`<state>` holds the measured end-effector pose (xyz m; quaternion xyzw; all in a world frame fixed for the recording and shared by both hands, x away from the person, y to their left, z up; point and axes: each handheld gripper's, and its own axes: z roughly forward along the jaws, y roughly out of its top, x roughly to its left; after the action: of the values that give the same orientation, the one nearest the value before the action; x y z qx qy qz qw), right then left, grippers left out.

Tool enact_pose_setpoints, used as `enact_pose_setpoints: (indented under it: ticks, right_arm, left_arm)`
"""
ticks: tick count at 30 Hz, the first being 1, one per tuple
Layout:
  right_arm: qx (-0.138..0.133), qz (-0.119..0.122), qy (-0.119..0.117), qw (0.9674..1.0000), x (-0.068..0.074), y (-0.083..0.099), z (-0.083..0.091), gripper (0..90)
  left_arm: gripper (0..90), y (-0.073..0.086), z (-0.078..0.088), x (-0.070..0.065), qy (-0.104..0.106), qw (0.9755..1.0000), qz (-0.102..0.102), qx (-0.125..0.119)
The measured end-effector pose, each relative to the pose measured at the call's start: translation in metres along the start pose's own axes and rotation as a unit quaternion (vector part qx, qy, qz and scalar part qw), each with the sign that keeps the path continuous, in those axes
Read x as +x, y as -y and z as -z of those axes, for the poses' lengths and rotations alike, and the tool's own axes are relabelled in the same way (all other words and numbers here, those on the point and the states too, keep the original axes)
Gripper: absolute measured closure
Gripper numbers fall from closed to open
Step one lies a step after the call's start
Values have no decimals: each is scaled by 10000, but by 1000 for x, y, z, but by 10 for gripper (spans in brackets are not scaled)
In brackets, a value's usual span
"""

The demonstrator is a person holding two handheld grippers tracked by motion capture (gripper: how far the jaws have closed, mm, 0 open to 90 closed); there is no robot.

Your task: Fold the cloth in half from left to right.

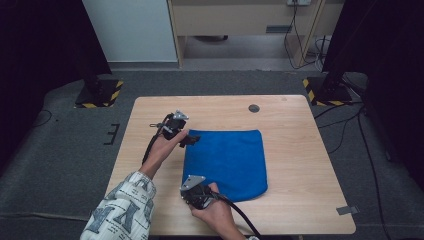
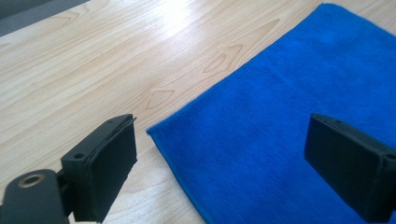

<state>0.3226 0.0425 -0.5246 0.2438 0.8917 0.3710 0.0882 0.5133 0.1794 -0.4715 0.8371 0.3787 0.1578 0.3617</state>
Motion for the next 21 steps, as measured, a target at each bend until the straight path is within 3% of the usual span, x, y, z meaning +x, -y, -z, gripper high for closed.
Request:
enact_pose_setpoints:
  ticks: [5,9,16,21]
  right_arm:
    - [-29,-4,-122,9999,7,5,3,882]
    - [-61,-37,-181,9998,8,5,5,882]
    - [-78,-97,-219,9997,8,6,3,880]
    - [-102,-72,-232,9997,7,7,3,880]
  left_arm:
    - [128,4,-11,6,-44,10000,62,53]
    - [222,8,-19,11,-209,9997,53,127]
    - [358,16,-27,24,-328,9989,243,210]
    - [381,23,-37,30,-381,9979,364,387]
